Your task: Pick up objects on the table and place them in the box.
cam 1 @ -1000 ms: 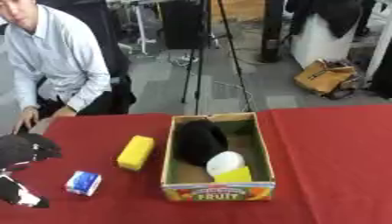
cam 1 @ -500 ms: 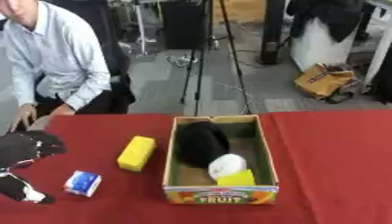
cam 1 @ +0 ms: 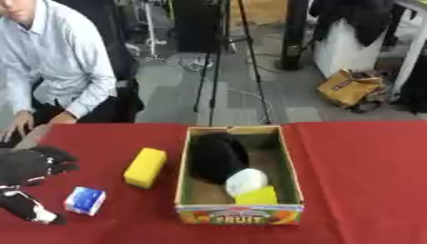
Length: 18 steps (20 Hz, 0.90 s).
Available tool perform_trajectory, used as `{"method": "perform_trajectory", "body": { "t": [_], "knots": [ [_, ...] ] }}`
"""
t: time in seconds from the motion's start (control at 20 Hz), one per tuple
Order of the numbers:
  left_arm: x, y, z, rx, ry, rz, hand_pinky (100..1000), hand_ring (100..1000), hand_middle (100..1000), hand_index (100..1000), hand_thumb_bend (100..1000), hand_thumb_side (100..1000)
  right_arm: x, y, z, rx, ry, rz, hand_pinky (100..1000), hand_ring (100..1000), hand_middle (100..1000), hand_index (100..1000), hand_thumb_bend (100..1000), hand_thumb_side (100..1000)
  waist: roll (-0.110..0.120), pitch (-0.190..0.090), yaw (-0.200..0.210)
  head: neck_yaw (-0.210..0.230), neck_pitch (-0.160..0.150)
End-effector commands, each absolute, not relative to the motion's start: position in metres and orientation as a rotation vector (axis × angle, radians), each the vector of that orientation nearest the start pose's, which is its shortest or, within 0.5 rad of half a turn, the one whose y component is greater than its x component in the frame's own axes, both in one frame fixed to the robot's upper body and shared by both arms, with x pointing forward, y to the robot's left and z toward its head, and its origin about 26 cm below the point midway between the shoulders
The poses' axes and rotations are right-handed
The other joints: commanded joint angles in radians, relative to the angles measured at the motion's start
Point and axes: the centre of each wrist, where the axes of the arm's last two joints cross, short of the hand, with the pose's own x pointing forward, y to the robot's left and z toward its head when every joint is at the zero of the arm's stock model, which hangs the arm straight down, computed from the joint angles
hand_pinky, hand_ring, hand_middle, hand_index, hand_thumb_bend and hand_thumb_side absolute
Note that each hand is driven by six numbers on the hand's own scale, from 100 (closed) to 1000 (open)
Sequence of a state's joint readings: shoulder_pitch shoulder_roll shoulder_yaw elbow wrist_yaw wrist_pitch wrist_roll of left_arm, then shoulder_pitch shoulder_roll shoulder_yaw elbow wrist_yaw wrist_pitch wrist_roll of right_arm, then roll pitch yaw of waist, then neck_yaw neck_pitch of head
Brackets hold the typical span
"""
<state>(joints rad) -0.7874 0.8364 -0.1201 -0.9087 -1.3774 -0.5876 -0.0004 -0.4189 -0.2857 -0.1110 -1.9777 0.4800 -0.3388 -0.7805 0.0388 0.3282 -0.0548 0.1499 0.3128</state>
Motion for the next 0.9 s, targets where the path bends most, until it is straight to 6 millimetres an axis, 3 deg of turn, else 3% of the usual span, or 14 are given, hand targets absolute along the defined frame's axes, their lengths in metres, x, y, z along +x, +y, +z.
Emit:
{"method": "perform_trajectory", "body": {
  "t": [0.05, 0.9],
  "knots": [
    [0.420, 0.461, 0.236, -2.000, 1.436, 2.640, 996, 977, 932, 1000, 916, 946, 0.307, -0.271, 0.246, 0.962, 3.033, 0.432, 786, 783, 664, 660, 100, 1000, 0.000, -0.015, -0.002, 0.009, -0.009],
    [0.420, 0.478, 0.232, -2.084, 1.387, 2.718, 1000, 971, 917, 1000, 935, 947, 0.308, -0.270, 0.252, 0.941, 3.016, 0.444, 785, 782, 657, 651, 100, 1000, -0.004, 0.016, -0.020, 0.027, -0.028]
  ]
}}
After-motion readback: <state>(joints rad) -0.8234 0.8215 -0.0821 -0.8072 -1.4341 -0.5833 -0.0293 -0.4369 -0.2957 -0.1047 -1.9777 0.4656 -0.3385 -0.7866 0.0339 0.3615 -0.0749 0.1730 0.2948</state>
